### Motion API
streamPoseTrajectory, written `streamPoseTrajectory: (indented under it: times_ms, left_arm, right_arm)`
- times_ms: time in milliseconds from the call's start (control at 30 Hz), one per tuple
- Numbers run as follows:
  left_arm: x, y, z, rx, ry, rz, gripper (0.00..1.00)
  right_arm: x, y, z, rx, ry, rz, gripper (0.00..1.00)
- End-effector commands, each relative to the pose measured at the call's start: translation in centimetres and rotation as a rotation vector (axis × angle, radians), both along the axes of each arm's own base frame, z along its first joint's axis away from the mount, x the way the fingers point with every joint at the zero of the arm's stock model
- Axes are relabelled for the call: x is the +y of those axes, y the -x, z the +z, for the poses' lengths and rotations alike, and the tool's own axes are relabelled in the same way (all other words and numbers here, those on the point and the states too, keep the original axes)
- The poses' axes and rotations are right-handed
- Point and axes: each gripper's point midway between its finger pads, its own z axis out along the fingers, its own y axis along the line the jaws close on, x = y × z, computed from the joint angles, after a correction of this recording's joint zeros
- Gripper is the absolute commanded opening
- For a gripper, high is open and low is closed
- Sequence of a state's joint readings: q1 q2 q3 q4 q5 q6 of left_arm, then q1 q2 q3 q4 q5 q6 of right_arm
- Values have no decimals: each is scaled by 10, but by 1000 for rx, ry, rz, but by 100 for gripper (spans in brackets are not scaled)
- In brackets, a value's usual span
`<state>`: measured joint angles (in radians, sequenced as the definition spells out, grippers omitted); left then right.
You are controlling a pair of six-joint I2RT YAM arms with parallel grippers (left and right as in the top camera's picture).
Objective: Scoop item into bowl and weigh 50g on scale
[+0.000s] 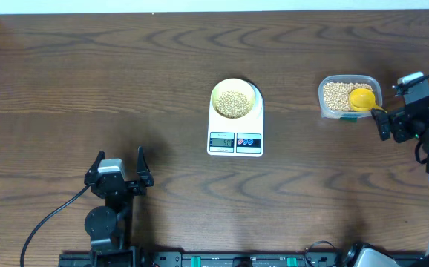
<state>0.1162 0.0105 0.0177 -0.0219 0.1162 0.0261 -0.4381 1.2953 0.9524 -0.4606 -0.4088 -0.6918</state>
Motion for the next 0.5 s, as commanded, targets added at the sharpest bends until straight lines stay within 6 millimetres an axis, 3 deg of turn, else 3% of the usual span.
streamPoseTrajectory:
  times_ms: [0, 233, 467]
  left_arm:
    - [1, 1, -17, 55, 8, 2, 89]
    - [1, 1, -17, 55, 8, 2, 89]
    - [1, 1, -17, 55, 8, 2, 89]
  right_arm:
    - [-3, 2, 8, -2, 90, -27, 99]
    - [14, 5, 26, -39, 135, 0, 99]
    - [41, 29, 19, 36, 100, 58, 99]
